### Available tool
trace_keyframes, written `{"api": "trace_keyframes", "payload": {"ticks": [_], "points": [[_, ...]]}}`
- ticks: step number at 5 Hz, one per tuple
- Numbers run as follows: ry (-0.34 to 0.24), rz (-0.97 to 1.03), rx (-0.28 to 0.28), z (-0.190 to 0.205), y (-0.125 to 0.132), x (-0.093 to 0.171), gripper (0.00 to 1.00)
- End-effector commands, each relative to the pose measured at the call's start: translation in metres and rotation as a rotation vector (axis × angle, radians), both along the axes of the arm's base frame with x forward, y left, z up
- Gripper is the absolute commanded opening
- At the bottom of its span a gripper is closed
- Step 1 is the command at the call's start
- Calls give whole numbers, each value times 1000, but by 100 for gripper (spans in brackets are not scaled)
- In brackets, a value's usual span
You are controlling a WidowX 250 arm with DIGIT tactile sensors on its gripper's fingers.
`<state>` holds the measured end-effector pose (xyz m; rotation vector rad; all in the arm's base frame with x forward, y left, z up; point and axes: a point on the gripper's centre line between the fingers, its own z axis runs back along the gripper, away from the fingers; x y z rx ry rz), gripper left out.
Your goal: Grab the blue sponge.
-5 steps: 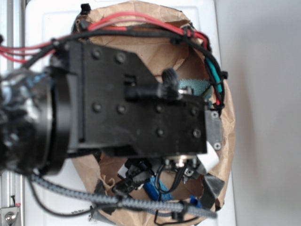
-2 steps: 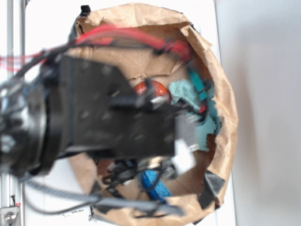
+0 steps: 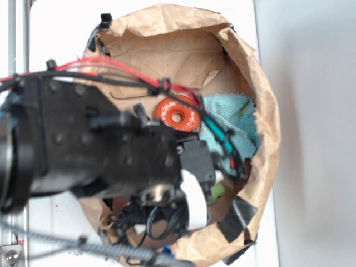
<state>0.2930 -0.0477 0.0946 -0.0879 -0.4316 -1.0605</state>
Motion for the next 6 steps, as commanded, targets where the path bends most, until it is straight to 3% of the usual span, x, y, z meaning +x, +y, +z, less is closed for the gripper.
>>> {"api": "trace_keyframes", "payload": {"ticks": [1,3,4,5,6], "points": [[-10,-170,-16,-7,-24,22,100],[-66,-208,56,-11,-44,14,100],[-82,-227,49,6,-38,-2,100],[-31,-222,85,15,-31,-13,100],[4,-211,70,20,-23,-14,100]]}}
